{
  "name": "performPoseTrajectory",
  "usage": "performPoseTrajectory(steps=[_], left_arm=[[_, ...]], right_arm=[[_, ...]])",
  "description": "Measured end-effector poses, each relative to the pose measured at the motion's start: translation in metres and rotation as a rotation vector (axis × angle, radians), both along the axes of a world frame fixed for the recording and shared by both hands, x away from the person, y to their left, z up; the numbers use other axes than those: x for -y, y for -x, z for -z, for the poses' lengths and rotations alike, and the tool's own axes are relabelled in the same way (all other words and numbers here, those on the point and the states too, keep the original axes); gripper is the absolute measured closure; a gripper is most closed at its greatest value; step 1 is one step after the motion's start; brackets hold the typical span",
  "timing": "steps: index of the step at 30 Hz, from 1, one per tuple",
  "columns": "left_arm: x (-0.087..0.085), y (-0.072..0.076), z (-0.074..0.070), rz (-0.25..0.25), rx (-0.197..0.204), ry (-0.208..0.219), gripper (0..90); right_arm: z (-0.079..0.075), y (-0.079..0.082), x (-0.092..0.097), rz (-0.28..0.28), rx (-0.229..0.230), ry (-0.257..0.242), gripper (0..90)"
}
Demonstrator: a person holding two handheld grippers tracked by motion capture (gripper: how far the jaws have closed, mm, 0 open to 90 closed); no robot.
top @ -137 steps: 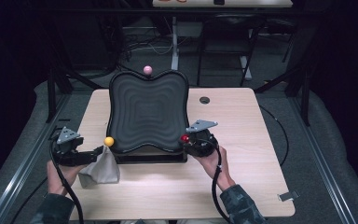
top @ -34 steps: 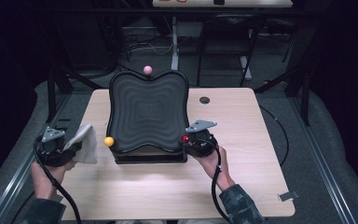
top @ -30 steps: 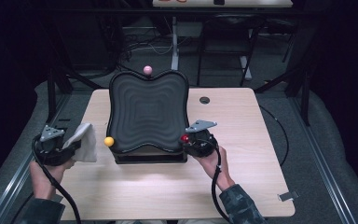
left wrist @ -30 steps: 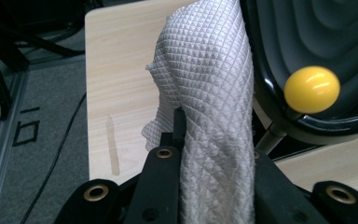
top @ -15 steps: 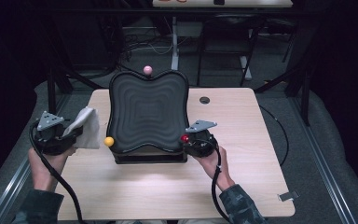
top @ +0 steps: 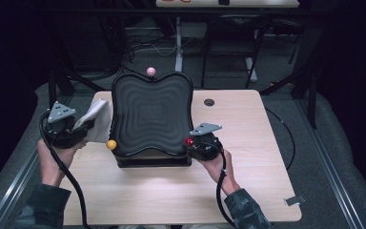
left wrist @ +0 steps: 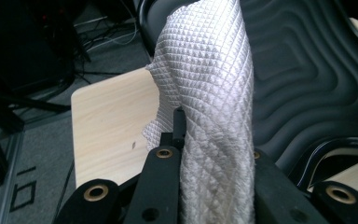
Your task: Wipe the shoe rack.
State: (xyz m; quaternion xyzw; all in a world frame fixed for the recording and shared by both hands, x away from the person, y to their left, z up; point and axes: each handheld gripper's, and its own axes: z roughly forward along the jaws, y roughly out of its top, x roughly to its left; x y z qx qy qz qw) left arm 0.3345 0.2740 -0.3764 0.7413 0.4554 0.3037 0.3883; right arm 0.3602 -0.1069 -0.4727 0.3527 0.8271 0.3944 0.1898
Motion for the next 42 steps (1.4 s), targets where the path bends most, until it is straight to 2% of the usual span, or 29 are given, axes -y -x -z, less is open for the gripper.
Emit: performPoseTrajectory(steps=[12,18,20,21,23,33,34,35,42], left_arm=[[0.037,-0.018,-0.017,0.076,0.026,-0.029,84.8],[0.052,-0.027,-0.022,0.107,0.029,-0.025,84.8],[0.057,-0.030,-0.023,0.116,0.030,-0.024,84.8],[0.060,-0.031,-0.024,0.122,0.028,-0.023,84.8],[0.065,-0.034,-0.024,0.132,0.030,-0.026,84.8],[0.089,-0.047,-0.027,0.172,0.023,-0.032,84.8],[0.091,-0.049,-0.027,0.177,0.022,-0.036,84.8],[0.093,-0.050,-0.028,0.180,0.020,-0.035,84.8],[0.108,-0.058,-0.029,0.198,0.017,-0.038,84.8]], right_arm=[[0.001,0.000,-0.001,0.008,0.012,-0.001,60.0],[0.000,0.000,0.000,0.007,0.008,0.000,60.1],[0.000,0.001,0.000,0.015,0.011,0.010,60.1],[0.001,0.000,0.000,-0.003,0.007,-0.010,60.0],[0.001,0.000,0.000,-0.008,0.006,-0.015,60.0],[0.001,0.000,0.000,-0.004,0.007,-0.013,60.0],[0.000,0.001,0.000,0.014,0.010,0.006,60.0],[0.001,0.000,0.000,-0.005,0.007,-0.015,60.1],[0.001,0.000,0.000,-0.003,0.007,-0.014,60.0]])
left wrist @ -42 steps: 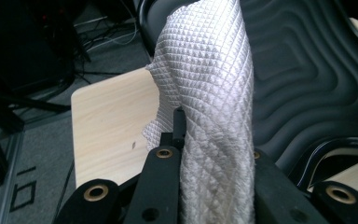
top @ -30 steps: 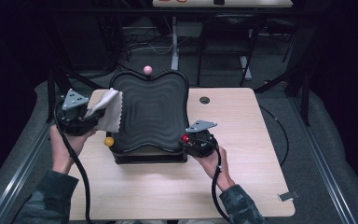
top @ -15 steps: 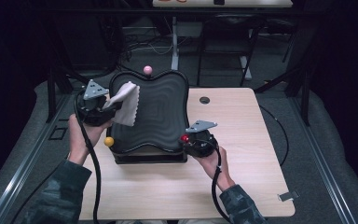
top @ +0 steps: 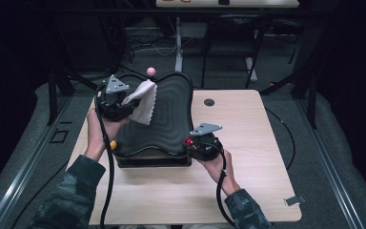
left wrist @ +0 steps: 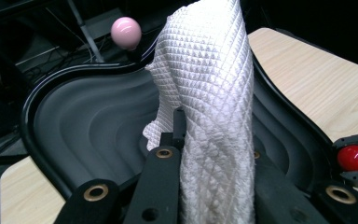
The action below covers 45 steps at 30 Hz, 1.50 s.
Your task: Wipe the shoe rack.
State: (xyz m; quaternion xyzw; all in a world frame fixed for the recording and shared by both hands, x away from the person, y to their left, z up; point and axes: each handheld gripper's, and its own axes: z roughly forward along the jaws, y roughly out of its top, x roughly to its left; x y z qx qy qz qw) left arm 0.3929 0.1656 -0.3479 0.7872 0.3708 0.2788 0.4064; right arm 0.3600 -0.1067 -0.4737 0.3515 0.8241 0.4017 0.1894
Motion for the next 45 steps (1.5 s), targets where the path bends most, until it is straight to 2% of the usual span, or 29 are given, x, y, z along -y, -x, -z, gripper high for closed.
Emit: performPoseTrajectory(steps=[8,13,17,22,33,41,45], left_arm=[[0.014,-0.008,0.000,0.021,-0.001,-0.016,84.8],[0.021,-0.015,-0.001,0.025,-0.004,-0.009,84.8],[0.029,-0.022,-0.002,0.032,-0.005,-0.024,84.8],[0.040,-0.029,-0.002,0.036,-0.008,-0.019,84.8],[0.058,-0.048,0.005,0.039,-0.027,-0.028,84.8],[0.072,-0.063,0.009,0.037,-0.033,-0.019,84.8],[0.082,-0.072,0.011,0.036,-0.032,-0.042,84.8]], right_arm=[[0.000,0.000,0.000,0.001,0.002,0.001,60.0],[0.000,0.000,0.000,-0.001,0.003,0.001,60.0],[0.000,0.000,0.000,-0.001,0.004,0.002,60.0],[0.000,0.000,0.000,0.002,0.002,0.001,60.0],[0.000,0.000,0.000,0.004,0.004,0.002,60.0],[0.000,0.000,0.001,0.003,0.004,0.000,60.1],[0.000,0.000,0.001,0.001,0.004,-0.001,60.1]])
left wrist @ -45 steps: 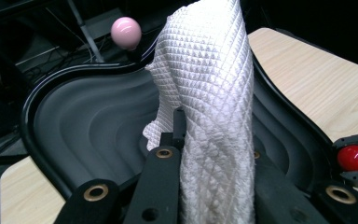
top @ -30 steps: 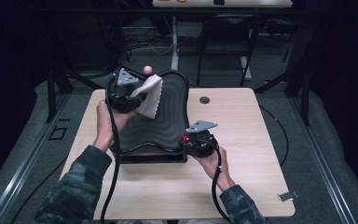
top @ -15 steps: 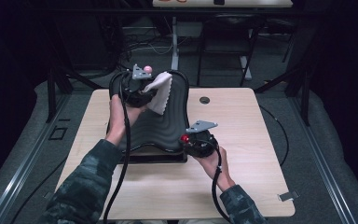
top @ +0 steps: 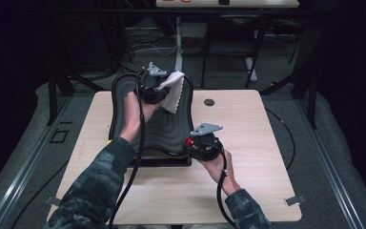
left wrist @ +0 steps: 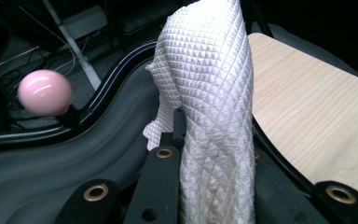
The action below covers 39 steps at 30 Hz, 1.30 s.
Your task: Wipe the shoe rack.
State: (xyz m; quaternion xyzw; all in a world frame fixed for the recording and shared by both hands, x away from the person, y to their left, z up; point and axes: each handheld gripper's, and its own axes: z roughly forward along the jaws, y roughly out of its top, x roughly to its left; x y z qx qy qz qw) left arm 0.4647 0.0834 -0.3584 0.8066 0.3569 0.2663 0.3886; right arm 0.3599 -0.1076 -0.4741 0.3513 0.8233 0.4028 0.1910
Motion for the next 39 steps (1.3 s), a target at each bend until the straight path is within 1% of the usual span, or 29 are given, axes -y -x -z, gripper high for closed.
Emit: performPoseTrajectory(steps=[5,6,9,10,11,13,14,19,20,23,29,35,39], left_arm=[[0.010,-0.009,0.001,-0.007,-0.015,0.008,84.8],[0.013,-0.011,0.001,-0.009,-0.011,0.009,84.8],[0.018,-0.015,0.001,-0.010,-0.010,-0.009,84.8],[0.021,-0.019,0.003,-0.017,-0.020,-0.011,84.8],[0.021,-0.019,0.003,-0.017,-0.020,-0.011,84.8],[0.025,-0.023,0.005,-0.026,-0.025,-0.014,84.8],[0.028,-0.026,0.008,-0.033,-0.032,-0.024,84.8],[0.034,-0.032,0.013,-0.049,-0.035,-0.040,84.8],[0.036,-0.035,0.016,-0.055,-0.044,-0.045,84.7],[0.037,-0.037,0.018,-0.057,-0.054,-0.052,84.8],[0.042,-0.040,0.022,-0.053,-0.053,-0.073,84.7],[0.045,-0.044,0.027,-0.061,-0.068,-0.089,84.7],[0.046,-0.047,0.028,-0.069,-0.064,-0.102,84.7]], right_arm=[[0.000,0.000,0.000,-0.001,0.001,0.000,60.0],[0.000,0.000,0.000,-0.001,0.001,0.000,60.1],[0.000,0.000,0.000,-0.003,0.001,-0.001,60.1],[0.000,0.000,0.001,-0.002,0.001,-0.001,60.1],[0.000,0.000,0.001,-0.002,0.001,-0.001,60.1],[0.000,0.000,0.001,-0.002,0.001,-0.001,60.1],[0.000,0.000,0.001,-0.003,0.001,0.000,60.1],[0.000,0.000,0.001,-0.008,0.001,-0.005,60.1],[0.000,0.000,0.001,-0.008,0.002,-0.005,60.1],[0.001,0.000,0.001,-0.007,0.002,-0.006,60.1],[0.001,0.000,0.001,-0.009,0.001,-0.010,60.1],[0.001,0.000,0.001,-0.007,0.001,-0.012,60.1],[0.001,0.000,0.001,-0.004,0.001,-0.011,60.1]])
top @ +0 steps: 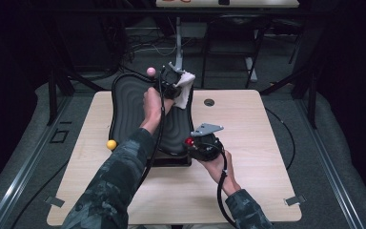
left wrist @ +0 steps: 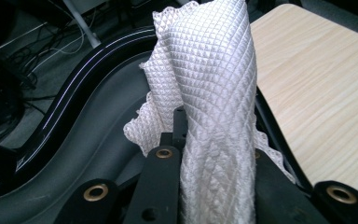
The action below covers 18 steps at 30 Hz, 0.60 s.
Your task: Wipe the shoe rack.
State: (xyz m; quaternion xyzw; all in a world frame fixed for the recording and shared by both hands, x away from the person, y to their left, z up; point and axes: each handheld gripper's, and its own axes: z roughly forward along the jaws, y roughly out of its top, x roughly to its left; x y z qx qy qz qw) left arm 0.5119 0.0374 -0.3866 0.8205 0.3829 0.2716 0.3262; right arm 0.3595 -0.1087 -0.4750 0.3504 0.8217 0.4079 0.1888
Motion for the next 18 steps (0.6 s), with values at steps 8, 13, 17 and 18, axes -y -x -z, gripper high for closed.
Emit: performPoseTrajectory(steps=[8,13,17,18], left_arm=[[0.0018,-0.0069,-0.0023,-0.012,-0.007,-0.003,84.6],[0.0016,-0.0066,-0.0019,-0.009,-0.011,-0.002,84.6],[0.0017,-0.0077,-0.0006,-0.011,-0.014,0.003,84.6],[0.0017,-0.0078,-0.0002,-0.013,-0.015,0.005,84.7]], right_arm=[[0.0004,0.0001,0.0002,0.004,0.004,0.000,60.1],[0.0006,0.0005,-0.0002,0.006,0.005,-0.001,60.1],[0.0005,0.0002,0.0002,0.005,0.005,0.000,60.1],[0.0005,0.0001,0.0003,0.006,0.005,-0.001,60.1]])
